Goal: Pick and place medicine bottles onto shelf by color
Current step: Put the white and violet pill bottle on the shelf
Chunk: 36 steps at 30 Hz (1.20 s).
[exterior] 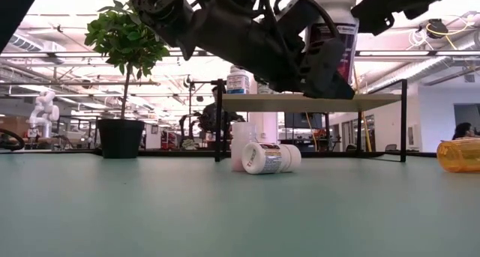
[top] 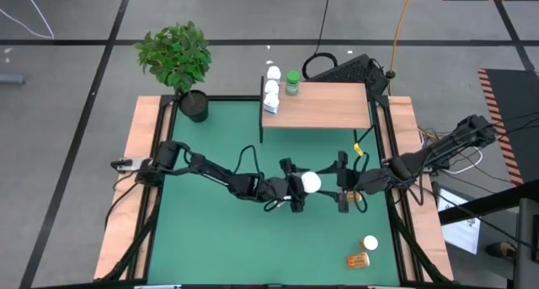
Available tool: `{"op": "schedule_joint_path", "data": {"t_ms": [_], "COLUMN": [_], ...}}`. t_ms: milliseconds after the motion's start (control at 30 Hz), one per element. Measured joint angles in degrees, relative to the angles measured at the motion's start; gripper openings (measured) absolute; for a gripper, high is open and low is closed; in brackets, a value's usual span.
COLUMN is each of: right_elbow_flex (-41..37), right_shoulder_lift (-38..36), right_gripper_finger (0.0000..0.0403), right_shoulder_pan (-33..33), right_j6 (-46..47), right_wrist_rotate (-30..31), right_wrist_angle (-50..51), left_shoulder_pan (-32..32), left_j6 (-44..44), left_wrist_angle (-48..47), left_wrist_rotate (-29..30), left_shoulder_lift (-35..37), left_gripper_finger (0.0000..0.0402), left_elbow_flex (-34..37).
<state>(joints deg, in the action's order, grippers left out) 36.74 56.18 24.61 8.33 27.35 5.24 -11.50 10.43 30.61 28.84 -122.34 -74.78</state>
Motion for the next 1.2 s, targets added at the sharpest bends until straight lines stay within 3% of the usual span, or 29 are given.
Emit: {"op": "schedule_joint_path", "data": {"t_ms": [300, 433, 600, 700, 767, 933, 1200], "right_elbow_flex": [-8.7, -14.5, -19.8, -22.1, -22.5, -22.7, -22.0], "right_shoulder_lift": [-2.4, -2.5, -3.5, -3.4, -2.7, 0.4, 7.7], "right_gripper_finger": [0.0263, 0.0263, 0.0273, 0.0295, 0.0314, 0.0350, 0.0344], "right_shoulder_pan": [1.3, 1.3, 0.9, 0.9, 0.9, 0.7, -0.7], "right_j6": [-6.6, -9.1, -12.1, -12.5, -12.1, -11.8, -11.2], "right_wrist_rotate": [2.3, -0.7, 2.4, 1.0, -1.7, -1.8, -1.6], "right_wrist_angle": [-12.9, -25.0, -37.5, -43.9, -47.5, -49.8, -57.7], "left_shoulder_pan": [-0.3, -0.7, -1.0, -1.1, -1.1, -0.6, 0.5], "left_j6": [-0.1, -0.5, -0.2, -1.1, -1.7, -2.1, -5.7], "left_wrist_angle": [1.2, 0.9, 0.4, -0.4, -0.6, 0.5, 0.8], "left_wrist_rotate": [-0.3, -1.0, -0.5, -0.7, -0.8, -3.9, -5.0], "left_shoulder_lift": [1.1, 2.2, 2.7, 2.7, 2.7, 2.7, 2.6], "left_gripper_finger": [0.0288, 0.0300, 0.0296, 0.0290, 0.0293, 0.0308, 0.0295], "left_elbow_flex": [-0.1, -0.3, -0.3, -0.3, -0.2, -0.2, -0.2]}}
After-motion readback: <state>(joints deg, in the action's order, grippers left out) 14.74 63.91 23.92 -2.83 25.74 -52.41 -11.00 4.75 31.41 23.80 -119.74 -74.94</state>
